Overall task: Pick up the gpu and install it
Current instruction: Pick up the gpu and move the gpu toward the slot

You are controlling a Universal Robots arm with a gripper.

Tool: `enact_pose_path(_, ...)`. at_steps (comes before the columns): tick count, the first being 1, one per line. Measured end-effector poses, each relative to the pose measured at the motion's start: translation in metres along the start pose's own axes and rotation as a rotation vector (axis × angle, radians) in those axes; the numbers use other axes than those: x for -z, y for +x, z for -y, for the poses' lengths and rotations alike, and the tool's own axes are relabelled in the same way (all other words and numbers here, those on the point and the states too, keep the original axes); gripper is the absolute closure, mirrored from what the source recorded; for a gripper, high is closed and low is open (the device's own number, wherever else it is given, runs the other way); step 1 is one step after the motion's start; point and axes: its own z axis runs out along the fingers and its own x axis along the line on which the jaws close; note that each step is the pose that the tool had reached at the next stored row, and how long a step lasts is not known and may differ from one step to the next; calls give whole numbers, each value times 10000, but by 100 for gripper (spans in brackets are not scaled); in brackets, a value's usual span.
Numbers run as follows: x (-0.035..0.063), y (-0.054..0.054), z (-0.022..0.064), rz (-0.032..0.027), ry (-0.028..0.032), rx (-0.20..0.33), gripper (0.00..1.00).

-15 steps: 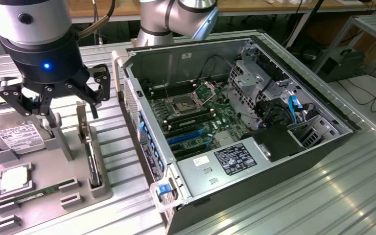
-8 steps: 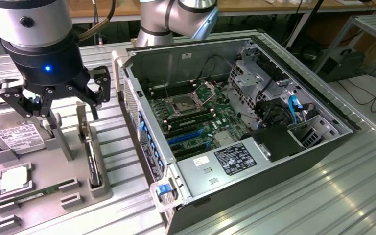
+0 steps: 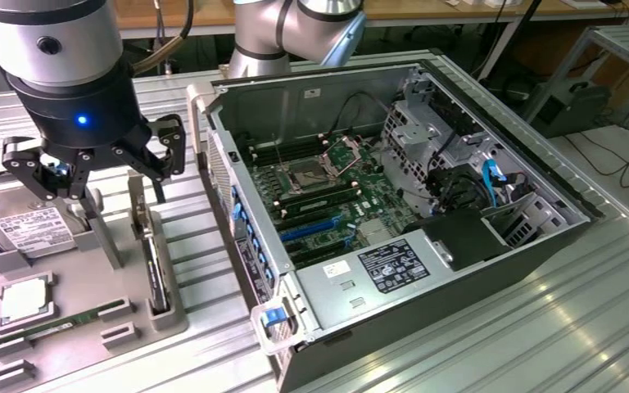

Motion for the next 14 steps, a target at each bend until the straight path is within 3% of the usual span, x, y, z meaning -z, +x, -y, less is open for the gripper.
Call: enact_pose_path(14,-73,1,6,-1,0,6,28)
